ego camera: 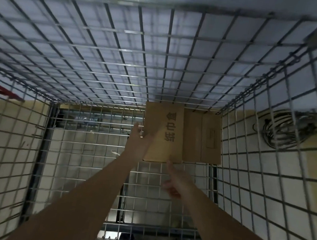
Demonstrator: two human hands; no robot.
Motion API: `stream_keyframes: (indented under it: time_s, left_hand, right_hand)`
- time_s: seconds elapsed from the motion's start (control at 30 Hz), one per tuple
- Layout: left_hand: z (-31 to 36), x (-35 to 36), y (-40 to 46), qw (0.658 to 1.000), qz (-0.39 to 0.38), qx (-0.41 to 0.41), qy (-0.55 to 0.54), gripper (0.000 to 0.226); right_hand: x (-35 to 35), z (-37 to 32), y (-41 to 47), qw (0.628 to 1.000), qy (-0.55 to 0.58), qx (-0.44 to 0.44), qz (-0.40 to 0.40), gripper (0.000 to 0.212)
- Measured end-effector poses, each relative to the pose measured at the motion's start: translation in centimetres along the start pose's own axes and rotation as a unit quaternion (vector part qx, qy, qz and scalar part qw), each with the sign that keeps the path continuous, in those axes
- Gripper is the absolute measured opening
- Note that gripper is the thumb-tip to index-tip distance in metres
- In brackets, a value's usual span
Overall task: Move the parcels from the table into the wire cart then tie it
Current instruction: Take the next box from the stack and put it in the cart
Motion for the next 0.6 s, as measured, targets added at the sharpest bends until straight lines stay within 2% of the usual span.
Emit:
stream_keyframes:
  time_s: [0.13, 0.23, 0.37, 0.47, 0.53, 0.6]
  left_hand:
    - [4.7, -2.4, -5.8, 0.998, -0.001, 0.027, 0.061, 0.066]
    - [10.8, -5.4, -11.3, 0.978, -0.02, 0.068, 0.195, 0.061]
    - [21.8, -11.0, -20.8, 0.914, -0.015, 0.114, 0.39, 0.07]
    - [29.9, -15.8, -29.5, 0.889, 0.004, 0.13, 0.438, 0.07]
    - [34.1, -18.8, -35.7, 0.873, 0.033, 0.147, 0.464, 0.069]
    - [36.8, -20.9, -40.0, 0.857, 0.054, 0.149, 0.491, 0.069]
  right_hand:
    - [-2.6, -2.1, -6.1, 0.996, -0.084, -0.015, 0.001, 0.05]
    - [-4.8, -6.8, -13.5, 0.973, -0.21, -0.091, 0.014, 0.041]
    - [-5.5, -15.8, -28.2, 0.892, -0.399, -0.209, 0.052, 0.044]
    - [-3.8, -21.9, -40.3, 0.817, -0.498, -0.28, 0.079, 0.035]
    - [-2.0, -24.7, -48.0, 0.764, -0.554, -0.319, 0.093, 0.053]
    - [-0.3, -26.7, -53.2, 0.733, -0.584, -0.337, 0.094, 0.064]
Point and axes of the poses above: each hand's wrist, its own y-axis towards the middle knuckle, its own x-axis out of the palm, z = x × y, the point moved 5 cm from there along y, towards the middle knuckle, and after that the axes turned 8 degrees about -z, right-handed, at the moved point
